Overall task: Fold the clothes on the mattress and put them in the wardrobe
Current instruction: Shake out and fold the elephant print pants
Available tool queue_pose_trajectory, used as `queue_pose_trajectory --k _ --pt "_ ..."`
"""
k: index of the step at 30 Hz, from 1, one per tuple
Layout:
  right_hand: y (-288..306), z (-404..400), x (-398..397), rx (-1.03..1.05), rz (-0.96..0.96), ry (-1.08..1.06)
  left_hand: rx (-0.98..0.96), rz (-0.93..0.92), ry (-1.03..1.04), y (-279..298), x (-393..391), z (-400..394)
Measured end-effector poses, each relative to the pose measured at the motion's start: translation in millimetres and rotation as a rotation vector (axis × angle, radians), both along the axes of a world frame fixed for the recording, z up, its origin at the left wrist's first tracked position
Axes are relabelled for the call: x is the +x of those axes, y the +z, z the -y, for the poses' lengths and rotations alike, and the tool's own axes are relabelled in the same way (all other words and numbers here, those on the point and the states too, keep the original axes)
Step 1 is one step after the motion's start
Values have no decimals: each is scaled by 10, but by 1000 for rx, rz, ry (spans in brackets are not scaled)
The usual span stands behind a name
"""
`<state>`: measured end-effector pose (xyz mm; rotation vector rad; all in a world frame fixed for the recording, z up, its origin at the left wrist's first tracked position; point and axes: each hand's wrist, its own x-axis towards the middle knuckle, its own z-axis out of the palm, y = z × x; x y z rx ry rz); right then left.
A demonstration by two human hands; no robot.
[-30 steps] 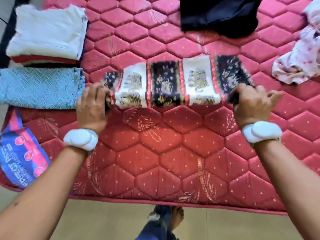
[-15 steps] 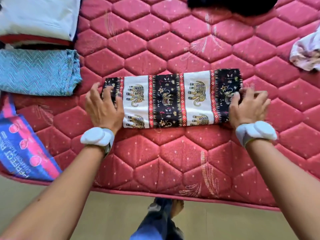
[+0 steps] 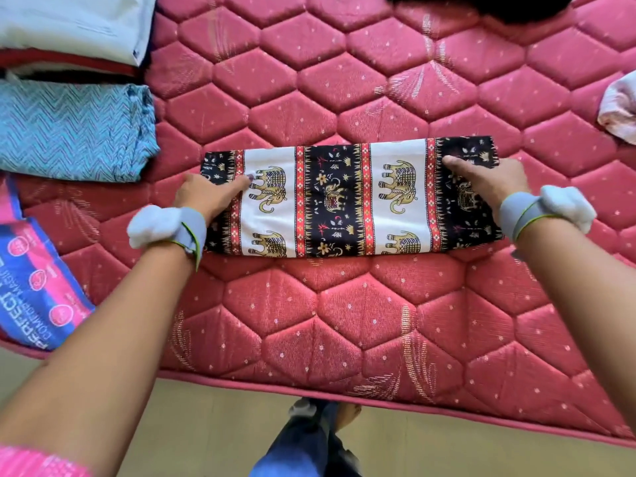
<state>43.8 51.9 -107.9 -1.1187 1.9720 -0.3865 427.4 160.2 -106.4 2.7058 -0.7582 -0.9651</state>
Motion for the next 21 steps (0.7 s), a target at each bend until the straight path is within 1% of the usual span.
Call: queue_pose_trajectory --k 3,4,6,8,10,14,16,18,20,21 --pt "67 -18 -31 25 208 -18 -107 -376 176 119 49 1" --pt "89 -19 -38 34 260 -25 -120 -480 206 158 56 10" --pt "127 19 -69 41 355 -24 -130 -627 225 225 101 39" --pt "190 81 -72 28 411 9 -155 -726 210 281 134 77" --pt "276 152 -77 -33 434 36 -258 -718 157 360 156 120" --pt "534 252 -133 -289 495 60 -693 -618 47 530 273 182" --pt "656 269 -199 -380 540 61 -829 -531 -22 624 338 179" --pt "752 214 -277 -416 513 113 -828 -358 -184 661 381 140" --pt "692 140 -364 -406 382 157 -719 -252 -349 599 347 16" --pt "551 93 -436 -359 279 189 -655 -216 -410 529 308 -90"
